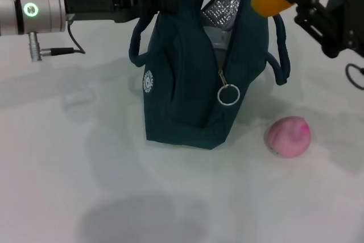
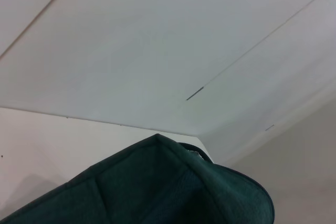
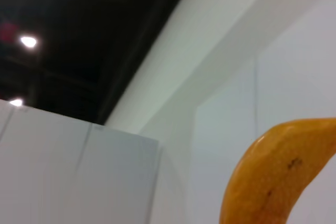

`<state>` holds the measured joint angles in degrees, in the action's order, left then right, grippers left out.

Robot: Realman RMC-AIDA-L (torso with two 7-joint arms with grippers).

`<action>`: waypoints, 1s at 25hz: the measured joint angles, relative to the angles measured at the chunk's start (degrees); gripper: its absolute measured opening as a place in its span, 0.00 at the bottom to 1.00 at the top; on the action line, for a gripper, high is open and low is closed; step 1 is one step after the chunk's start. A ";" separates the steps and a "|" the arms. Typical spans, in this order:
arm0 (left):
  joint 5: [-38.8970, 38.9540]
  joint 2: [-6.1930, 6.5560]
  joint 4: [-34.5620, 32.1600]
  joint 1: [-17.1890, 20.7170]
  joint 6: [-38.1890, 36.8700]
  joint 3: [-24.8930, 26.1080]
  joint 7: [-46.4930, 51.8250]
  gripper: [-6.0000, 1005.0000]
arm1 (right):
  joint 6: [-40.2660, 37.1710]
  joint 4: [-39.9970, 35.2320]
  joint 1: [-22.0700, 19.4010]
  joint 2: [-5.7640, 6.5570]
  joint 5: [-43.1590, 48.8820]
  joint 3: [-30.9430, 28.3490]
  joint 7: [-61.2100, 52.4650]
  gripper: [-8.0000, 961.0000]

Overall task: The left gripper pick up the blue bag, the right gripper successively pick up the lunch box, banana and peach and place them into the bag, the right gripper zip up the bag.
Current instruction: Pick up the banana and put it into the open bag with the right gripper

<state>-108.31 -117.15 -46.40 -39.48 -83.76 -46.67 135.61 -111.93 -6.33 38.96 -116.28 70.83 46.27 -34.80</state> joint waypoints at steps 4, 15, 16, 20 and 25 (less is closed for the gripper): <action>0.19 0.09 0.00 0.09 -0.01 0.00 0.22 0.05 | 0.87 2.37 0.25 0.00 -0.67 -0.07 1.04 0.47; 0.84 -0.36 0.00 0.24 -0.08 0.00 0.48 0.05 | 5.57 11.84 1.29 0.00 -6.37 -0.59 0.24 0.47; 0.87 -0.39 -0.01 0.24 -0.12 0.00 0.53 0.05 | 6.00 12.50 1.53 0.00 -6.40 -1.01 -0.03 0.47; 1.26 -0.43 0.83 0.15 -0.27 0.00 0.58 0.05 | 9.63 14.12 2.65 0.00 -5.97 -2.95 -4.49 0.47; 1.60 -0.06 2.14 -0.16 -0.26 0.00 0.14 0.05 | 12.11 14.41 3.72 0.00 -4.26 -2.99 -12.41 0.47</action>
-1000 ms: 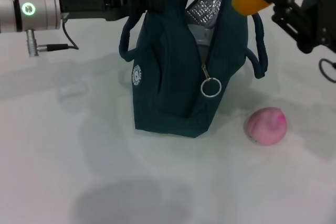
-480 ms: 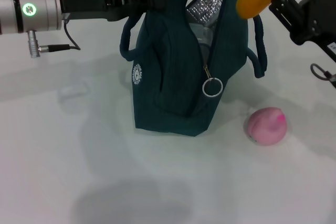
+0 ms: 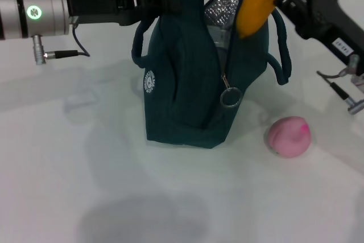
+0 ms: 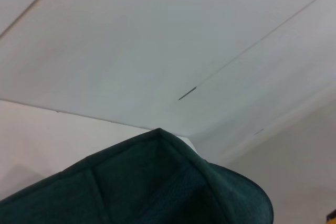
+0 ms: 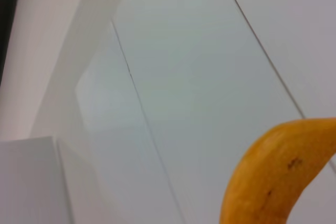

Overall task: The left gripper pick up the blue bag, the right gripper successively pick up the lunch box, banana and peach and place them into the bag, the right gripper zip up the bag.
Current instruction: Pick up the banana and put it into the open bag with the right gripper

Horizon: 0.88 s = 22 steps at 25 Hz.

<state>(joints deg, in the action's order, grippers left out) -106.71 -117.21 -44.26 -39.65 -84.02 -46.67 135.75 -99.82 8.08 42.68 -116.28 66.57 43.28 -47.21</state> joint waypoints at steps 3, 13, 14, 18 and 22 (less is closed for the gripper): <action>0.02 0.25 0.03 0.28 0.02 0.00 -0.05 0.05 | -0.43 0.60 0.39 0.00 1.19 -0.39 -2.57 0.47; 0.02 0.25 0.05 0.09 0.09 0.00 0.21 0.05 | 1.59 1.25 0.49 0.00 3.50 -0.33 -11.01 0.47; 0.02 0.25 0.05 0.09 0.09 0.00 0.21 0.05 | 2.28 1.33 0.50 0.00 3.53 -0.28 -11.86 0.47; 0.02 0.23 0.06 0.10 0.08 0.00 0.22 0.05 | 4.05 1.24 0.30 0.00 4.75 -0.18 -13.66 0.47; 0.02 0.26 0.05 0.11 0.09 0.00 0.22 0.05 | 7.27 0.89 0.35 0.00 7.04 -0.39 -13.61 0.47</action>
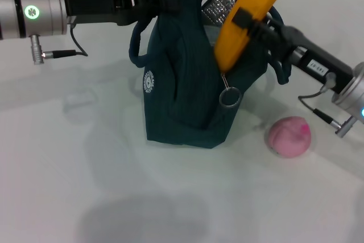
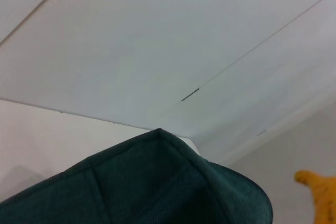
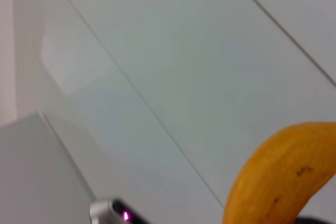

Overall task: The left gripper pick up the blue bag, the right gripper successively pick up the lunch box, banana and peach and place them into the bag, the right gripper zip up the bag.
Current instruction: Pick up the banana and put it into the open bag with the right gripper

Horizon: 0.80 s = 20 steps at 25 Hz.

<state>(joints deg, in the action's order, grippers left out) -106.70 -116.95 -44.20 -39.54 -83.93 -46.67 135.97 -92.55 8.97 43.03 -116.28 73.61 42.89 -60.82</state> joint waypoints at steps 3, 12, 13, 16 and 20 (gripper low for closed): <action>0.00 -0.05 -0.01 -0.23 0.00 0.00 -0.03 0.05 | 1.75 -0.19 0.50 0.00 2.27 0.00 0.33 0.47; 0.00 -0.03 -0.01 -0.22 -0.04 0.00 0.01 0.05 | 4.91 -2.51 2.20 0.00 7.86 0.71 0.32 0.47; 0.00 -0.03 -0.01 -0.18 -0.06 0.00 0.03 0.05 | 5.01 -2.71 2.23 0.00 7.90 0.85 0.31 0.47; 0.00 -0.03 -0.01 0.00 -0.08 0.00 0.09 0.05 | 5.05 -3.44 2.00 0.00 7.96 0.90 0.02 0.48; 0.00 -0.03 -0.01 0.01 -0.10 0.00 0.15 0.05 | 4.10 -3.81 1.46 0.00 8.37 0.90 0.04 0.49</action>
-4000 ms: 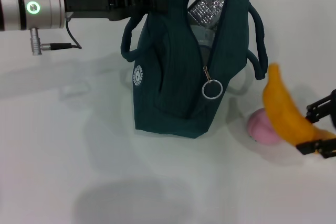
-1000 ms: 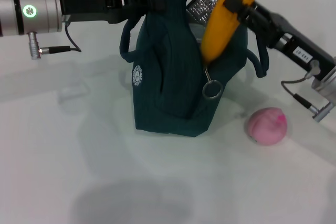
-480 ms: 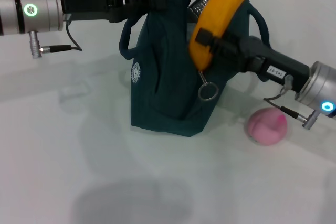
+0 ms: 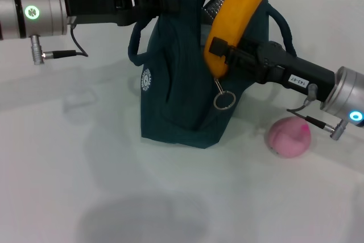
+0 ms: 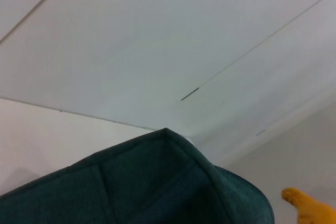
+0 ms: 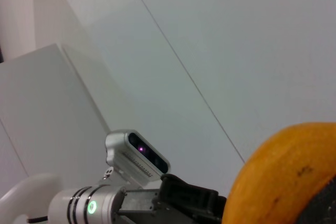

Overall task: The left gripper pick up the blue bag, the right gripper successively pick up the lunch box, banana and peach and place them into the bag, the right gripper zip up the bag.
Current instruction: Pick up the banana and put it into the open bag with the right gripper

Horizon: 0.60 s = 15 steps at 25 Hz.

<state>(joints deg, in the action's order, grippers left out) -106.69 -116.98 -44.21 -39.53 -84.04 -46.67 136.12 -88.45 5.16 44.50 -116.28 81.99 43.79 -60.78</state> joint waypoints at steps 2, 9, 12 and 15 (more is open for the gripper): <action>0.00 0.00 0.00 -0.02 0.00 0.00 0.01 0.05 | -0.81 -0.17 -0.35 0.00 0.09 -0.01 0.27 0.50; 0.00 0.09 0.00 -0.26 0.07 0.00 0.03 0.05 | -1.31 -1.46 -1.06 0.00 0.57 -0.07 0.32 0.51; 0.00 0.09 0.00 -0.31 0.10 0.00 0.03 0.05 | -1.00 -2.42 -1.42 0.00 0.82 -0.07 0.28 0.52; 0.00 0.09 0.00 -0.31 0.12 0.00 0.03 0.05 | -0.88 -3.47 -1.81 0.00 0.86 -0.07 0.14 0.55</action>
<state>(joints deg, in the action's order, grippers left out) -106.69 -116.89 -44.21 -39.84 -83.91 -46.67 136.15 -89.33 1.69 42.69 -116.28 82.85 43.72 -60.64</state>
